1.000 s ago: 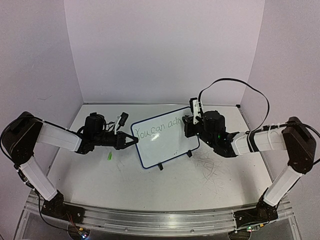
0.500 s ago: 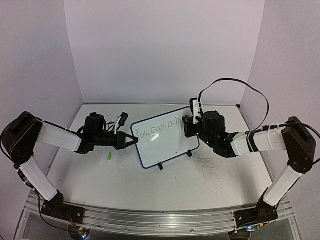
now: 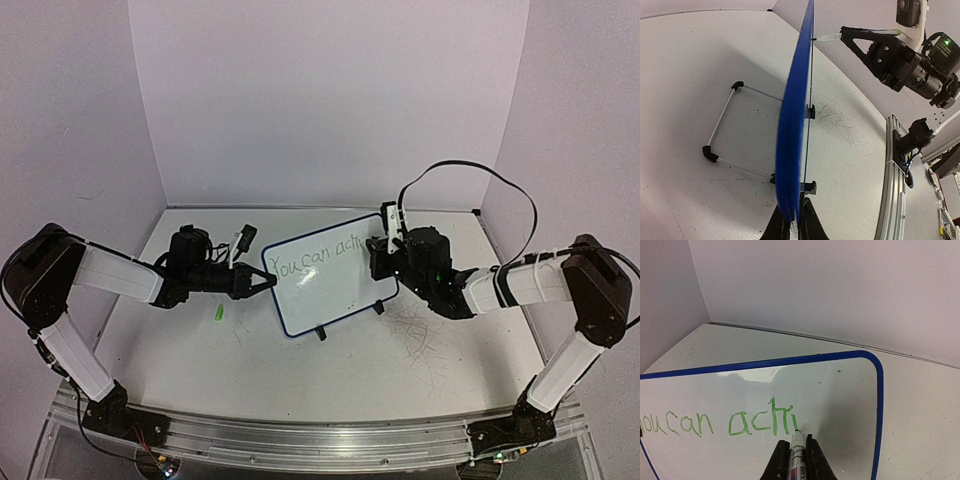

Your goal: Write a sentence on the whiteboard

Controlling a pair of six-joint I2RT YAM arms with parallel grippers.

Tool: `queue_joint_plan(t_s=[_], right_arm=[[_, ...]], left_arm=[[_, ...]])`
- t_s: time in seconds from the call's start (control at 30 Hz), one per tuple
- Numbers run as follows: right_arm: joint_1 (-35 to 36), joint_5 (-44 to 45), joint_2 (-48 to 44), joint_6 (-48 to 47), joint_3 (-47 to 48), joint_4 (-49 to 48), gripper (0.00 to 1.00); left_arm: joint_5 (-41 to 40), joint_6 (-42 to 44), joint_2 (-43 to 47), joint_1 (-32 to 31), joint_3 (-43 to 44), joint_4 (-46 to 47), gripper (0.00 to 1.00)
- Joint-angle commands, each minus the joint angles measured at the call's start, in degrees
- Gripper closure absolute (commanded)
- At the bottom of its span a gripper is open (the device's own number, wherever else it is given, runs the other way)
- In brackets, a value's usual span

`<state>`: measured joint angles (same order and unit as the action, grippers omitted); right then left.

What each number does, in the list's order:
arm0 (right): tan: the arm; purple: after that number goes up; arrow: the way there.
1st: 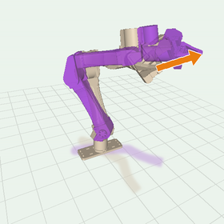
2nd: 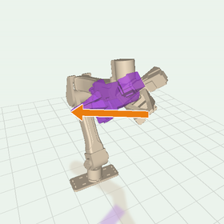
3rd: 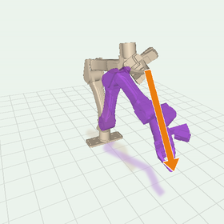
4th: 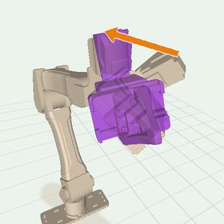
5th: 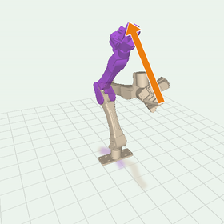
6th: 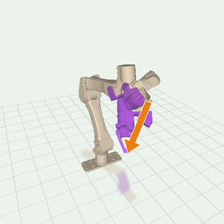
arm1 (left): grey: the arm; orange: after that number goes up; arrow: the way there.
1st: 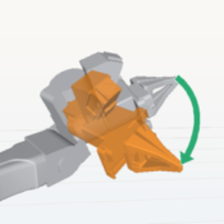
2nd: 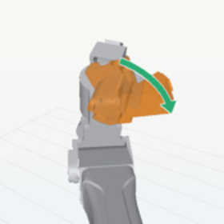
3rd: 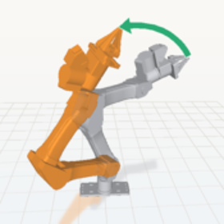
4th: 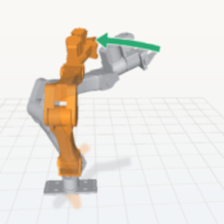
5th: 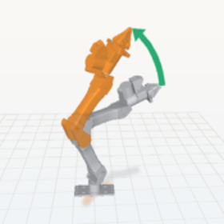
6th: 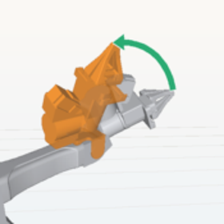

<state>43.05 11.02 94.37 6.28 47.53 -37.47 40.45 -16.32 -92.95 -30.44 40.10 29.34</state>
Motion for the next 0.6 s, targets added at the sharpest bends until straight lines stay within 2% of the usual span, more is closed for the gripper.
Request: queue_joint_plan(t_s=[0.0, 0.13, 0.57], right_arm=[[-0.1, -1.0, -3.1, 1.0, 0.4, -0.7, 1.0], [-0.4, -1.3, -5.5, 1.1, 0.4, -0.9, 1.0], [-1.1, -1.7, -2.3, -0.1, 1.7, -0.9, 1.0]], left_arm=[[-3.7, 4.2, -1.2, 0.1, 1.0, -3.8, 1.0], [-3.8, 4.2, -0.9, 0.1, 0.9, -3.8, 1.0], [-3.8, 4.2, -0.9, 0.1, 1.0, -3.9, 1.0]])
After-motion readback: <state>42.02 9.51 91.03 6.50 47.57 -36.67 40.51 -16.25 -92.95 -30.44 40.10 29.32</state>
